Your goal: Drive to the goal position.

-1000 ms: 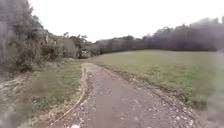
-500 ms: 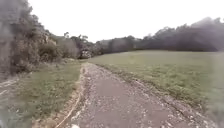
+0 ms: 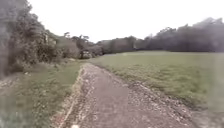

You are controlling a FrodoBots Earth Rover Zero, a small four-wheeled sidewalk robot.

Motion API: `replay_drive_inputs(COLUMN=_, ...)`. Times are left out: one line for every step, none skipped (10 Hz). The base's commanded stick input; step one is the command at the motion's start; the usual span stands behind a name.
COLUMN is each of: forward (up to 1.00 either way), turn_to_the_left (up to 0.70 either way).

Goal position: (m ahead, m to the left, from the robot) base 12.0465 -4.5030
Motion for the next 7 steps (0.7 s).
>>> replay_drive_inputs(forward=0.7, turn_to_the_left=0.05)
replay_drive_inputs(forward=0.7, turn_to_the_left=0.05)
replay_drive_inputs(forward=0.7, turn_to_the_left=0.14)
replay_drive_inputs(forward=0.7, turn_to_the_left=0.27)
replay_drive_inputs(forward=0.7, turn_to_the_left=0.29)
replay_drive_inputs(forward=0.7, turn_to_the_left=0.15)
replay_drive_inputs(forward=0.7, turn_to_the_left=0.02)
